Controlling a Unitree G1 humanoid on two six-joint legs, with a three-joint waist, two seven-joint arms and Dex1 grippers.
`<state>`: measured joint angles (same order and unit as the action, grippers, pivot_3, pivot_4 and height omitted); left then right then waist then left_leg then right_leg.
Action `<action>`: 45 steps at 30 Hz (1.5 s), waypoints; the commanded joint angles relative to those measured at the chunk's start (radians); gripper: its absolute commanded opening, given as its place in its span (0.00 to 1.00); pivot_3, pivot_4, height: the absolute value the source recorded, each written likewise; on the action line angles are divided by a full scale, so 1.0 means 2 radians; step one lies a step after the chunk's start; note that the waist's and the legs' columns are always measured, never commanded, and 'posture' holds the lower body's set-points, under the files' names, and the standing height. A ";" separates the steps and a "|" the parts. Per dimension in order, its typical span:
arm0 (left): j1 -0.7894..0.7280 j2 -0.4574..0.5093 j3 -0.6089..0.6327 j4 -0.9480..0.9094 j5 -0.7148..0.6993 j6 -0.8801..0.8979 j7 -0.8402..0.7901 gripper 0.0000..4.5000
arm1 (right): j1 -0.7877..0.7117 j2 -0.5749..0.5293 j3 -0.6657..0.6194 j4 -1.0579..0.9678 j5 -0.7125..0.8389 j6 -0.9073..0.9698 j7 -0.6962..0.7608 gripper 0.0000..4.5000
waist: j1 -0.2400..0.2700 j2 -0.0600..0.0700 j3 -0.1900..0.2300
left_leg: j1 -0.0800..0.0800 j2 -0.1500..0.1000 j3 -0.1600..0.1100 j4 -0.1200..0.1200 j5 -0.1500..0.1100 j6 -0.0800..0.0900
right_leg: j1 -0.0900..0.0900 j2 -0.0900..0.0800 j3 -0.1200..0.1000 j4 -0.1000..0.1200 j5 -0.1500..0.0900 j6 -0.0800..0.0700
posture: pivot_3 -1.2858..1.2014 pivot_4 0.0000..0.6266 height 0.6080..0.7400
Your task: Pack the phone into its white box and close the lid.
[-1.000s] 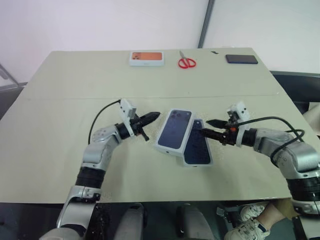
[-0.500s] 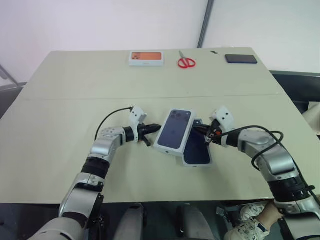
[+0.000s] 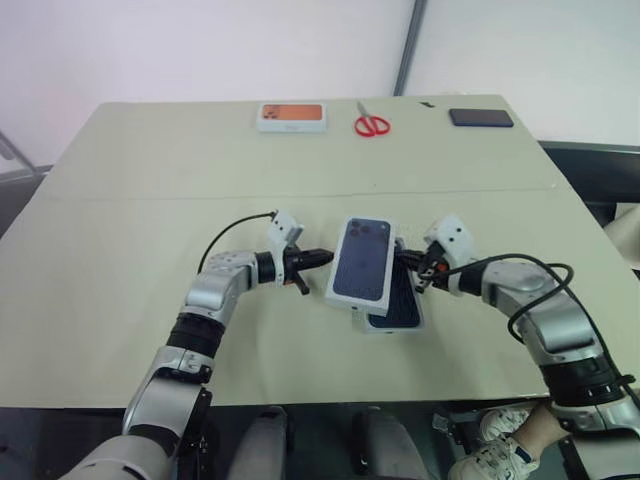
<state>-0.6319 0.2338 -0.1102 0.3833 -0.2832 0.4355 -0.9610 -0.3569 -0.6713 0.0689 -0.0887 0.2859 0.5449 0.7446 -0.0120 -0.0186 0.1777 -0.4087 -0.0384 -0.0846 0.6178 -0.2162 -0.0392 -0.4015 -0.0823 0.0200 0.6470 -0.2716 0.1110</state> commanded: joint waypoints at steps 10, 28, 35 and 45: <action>0.016 -0.011 -0.021 -0.052 -0.012 0.018 -0.012 0.00 | 0.025 -0.021 -0.028 -0.034 -0.001 -0.005 0.015 0.01 | 0.000 0.000 0.000 | 0.000 0.000 0.000 0.000 0.000 0.000 | 0.000 0.000 0.000 0.000 0.000 0.000 | 0.52 0.24 1.00; 0.028 -0.016 -0.038 -0.079 -0.016 0.031 -0.025 0.00 | 0.082 -0.042 -0.067 -0.087 0.012 0.021 0.022 0.01 | 0.001 0.000 0.000 | 0.000 0.000 0.000 0.000 0.000 0.000 | 0.000 0.000 0.000 0.000 0.000 0.000 | 0.52 0.24 1.00; 0.034 -0.017 -0.032 -0.091 -0.023 0.038 -0.021 0.00 | 0.089 -0.045 -0.067 -0.099 0.015 0.024 0.030 0.01 | 0.000 0.000 0.000 | 0.000 0.000 0.000 0.000 0.000 0.000 | 0.000 0.000 0.000 0.000 0.000 0.000 | 0.52 0.24 1.00; 0.044 -0.022 -0.042 -0.109 -0.029 0.053 -0.023 0.00 | 0.097 -0.045 -0.065 -0.107 0.017 0.026 0.041 0.01 | 0.000 0.000 0.000 | 0.000 0.000 0.000 0.000 0.000 0.000 | 0.000 0.000 0.000 0.000 0.000 0.000 | 0.52 0.24 1.00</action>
<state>-0.5441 0.1946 -0.1827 0.2111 -0.3185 0.5385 -0.9998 -0.1627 -0.7512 -0.0490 -0.2501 0.2999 0.6034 0.8122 -0.0114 -0.0185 0.1776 -0.4084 -0.0383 -0.0846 0.6187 -0.2162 -0.0392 -0.4008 -0.0825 0.0200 0.6473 -0.2716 0.1110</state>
